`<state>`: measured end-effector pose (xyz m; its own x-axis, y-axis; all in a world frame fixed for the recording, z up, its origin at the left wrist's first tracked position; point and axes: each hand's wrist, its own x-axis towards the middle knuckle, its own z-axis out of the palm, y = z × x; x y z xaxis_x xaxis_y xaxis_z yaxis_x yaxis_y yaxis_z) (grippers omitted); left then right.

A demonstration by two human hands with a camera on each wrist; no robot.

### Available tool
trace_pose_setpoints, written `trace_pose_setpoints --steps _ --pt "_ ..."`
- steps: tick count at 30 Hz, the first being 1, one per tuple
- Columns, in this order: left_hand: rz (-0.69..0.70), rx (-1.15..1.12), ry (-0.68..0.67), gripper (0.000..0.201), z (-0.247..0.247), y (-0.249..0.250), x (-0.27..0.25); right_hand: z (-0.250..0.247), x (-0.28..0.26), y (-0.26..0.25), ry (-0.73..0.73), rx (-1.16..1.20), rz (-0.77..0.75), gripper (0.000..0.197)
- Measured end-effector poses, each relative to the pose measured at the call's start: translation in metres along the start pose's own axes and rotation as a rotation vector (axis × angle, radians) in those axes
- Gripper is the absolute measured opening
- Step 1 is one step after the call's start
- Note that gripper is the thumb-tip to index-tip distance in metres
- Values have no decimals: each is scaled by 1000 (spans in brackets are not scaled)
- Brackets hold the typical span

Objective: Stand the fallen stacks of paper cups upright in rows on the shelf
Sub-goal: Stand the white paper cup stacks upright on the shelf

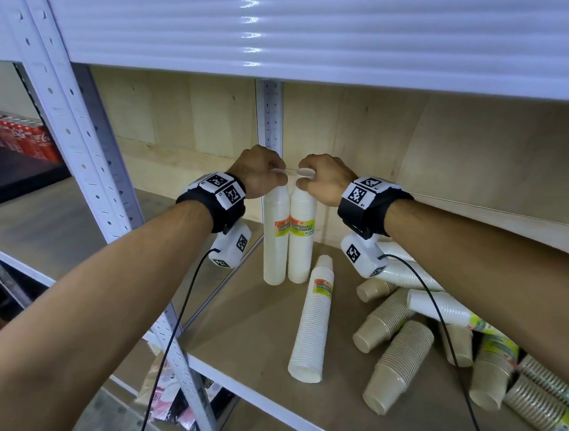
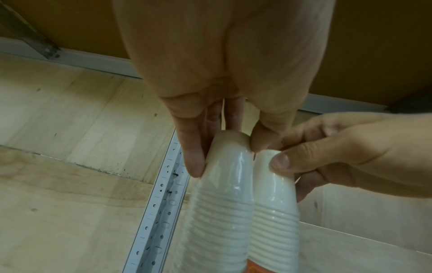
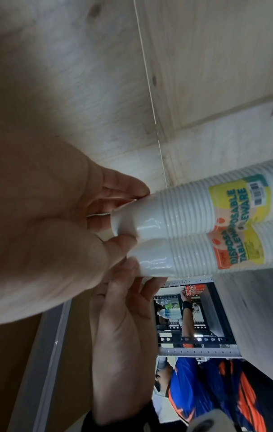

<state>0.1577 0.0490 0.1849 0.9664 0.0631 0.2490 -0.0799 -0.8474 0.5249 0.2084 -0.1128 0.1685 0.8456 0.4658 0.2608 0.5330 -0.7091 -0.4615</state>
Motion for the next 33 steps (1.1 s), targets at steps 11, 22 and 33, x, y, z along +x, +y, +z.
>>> trace_pose_setpoints --steps 11,22,33 --pt "-41 -14 14 29 1 -3 3 3 4 3 7 8 24 29" --pt "-69 -91 27 28 1 -1 4 3 6 6 16 15 55 35" --pt "-83 -58 42 39 -3 3 -3 -4 -6 7 16 47 64 59"
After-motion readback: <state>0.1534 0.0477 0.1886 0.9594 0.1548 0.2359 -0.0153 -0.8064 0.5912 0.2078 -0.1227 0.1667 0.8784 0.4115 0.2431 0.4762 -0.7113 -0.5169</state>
